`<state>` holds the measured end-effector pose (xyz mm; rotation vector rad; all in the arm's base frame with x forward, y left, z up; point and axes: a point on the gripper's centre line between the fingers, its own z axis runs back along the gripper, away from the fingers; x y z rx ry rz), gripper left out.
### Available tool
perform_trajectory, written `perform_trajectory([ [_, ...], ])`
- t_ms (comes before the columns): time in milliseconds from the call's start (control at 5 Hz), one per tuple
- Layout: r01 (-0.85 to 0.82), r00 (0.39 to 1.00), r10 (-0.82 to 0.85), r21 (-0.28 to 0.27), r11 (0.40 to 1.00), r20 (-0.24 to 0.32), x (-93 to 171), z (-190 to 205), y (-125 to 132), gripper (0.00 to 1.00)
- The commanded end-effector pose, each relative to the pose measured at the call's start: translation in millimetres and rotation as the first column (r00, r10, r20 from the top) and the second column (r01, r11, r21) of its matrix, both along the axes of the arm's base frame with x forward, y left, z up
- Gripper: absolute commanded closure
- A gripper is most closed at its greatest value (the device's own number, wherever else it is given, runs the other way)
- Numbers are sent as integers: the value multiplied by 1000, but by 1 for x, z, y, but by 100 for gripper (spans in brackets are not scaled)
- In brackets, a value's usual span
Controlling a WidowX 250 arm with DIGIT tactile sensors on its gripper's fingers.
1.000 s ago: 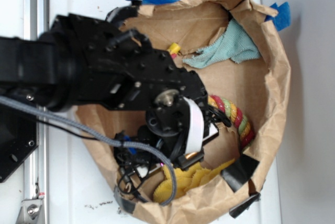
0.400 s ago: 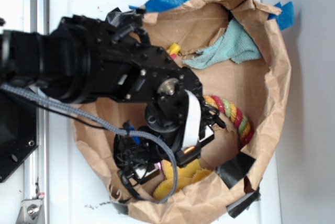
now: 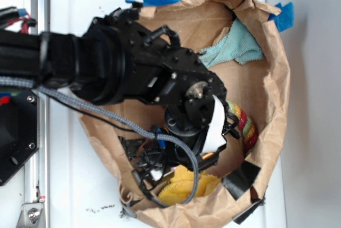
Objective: Grab the yellow cloth.
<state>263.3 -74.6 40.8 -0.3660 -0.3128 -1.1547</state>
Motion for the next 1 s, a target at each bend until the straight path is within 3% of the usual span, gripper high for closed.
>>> perform_trajectory([
  [0,-22,1000,22,-1,1000,22,-3,10,-5,100],
  [800,-132,990,131,6,991,42,-22,13,0,100],
])
